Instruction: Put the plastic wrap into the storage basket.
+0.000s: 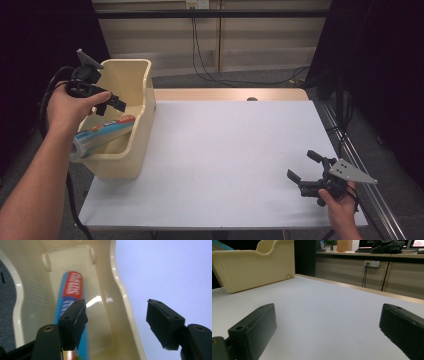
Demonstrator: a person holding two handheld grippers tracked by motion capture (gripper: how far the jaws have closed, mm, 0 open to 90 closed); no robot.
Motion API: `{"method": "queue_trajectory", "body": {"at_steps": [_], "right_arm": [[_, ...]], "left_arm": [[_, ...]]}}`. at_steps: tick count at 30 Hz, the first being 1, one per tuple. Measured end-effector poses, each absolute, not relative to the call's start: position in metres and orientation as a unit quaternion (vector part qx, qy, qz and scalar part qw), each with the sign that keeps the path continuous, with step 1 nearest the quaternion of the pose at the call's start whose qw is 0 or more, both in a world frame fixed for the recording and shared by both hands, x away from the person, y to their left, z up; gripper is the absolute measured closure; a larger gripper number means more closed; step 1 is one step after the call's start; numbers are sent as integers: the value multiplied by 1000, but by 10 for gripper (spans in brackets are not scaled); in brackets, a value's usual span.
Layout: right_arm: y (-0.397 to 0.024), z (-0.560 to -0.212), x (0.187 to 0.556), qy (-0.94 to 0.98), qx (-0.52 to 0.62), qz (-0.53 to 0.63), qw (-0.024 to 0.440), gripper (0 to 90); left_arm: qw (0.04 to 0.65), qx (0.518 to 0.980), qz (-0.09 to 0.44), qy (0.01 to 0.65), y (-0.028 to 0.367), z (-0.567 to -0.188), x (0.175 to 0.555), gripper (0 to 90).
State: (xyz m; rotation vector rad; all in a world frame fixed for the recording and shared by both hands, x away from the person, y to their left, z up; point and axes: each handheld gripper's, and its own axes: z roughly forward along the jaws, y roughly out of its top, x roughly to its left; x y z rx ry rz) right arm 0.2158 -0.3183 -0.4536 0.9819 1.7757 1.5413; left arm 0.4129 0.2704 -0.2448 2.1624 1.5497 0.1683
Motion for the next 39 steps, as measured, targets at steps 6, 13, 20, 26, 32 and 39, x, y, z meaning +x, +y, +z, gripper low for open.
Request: {"method": "queue_trajectory", "body": {"at_steps": [6, 13, 20, 26, 32, 39], "right_arm": [[-318, -454, 216, 667, 369, 578, 292, 5], [-317, -453, 215, 667, 367, 579, 292, 5], [-318, -453, 215, 665, 369, 579, 292, 5], [-318, -453, 215, 666, 369, 579, 292, 5], [-318, -453, 215, 667, 367, 579, 292, 5], [-318, -453, 215, 667, 367, 579, 291, 5]], "left_arm": [[241, 797, 51, 551, 260, -249, 413, 294], [246, 805, 43, 538, 246, -255, 411, 280], [250, 817, 35, 518, 232, -261, 411, 263], [249, 832, 26, 495, 215, -267, 409, 256], [255, 838, 18, 482, 202, -272, 407, 249], [258, 848, 7, 463, 189, -281, 403, 245]]}}
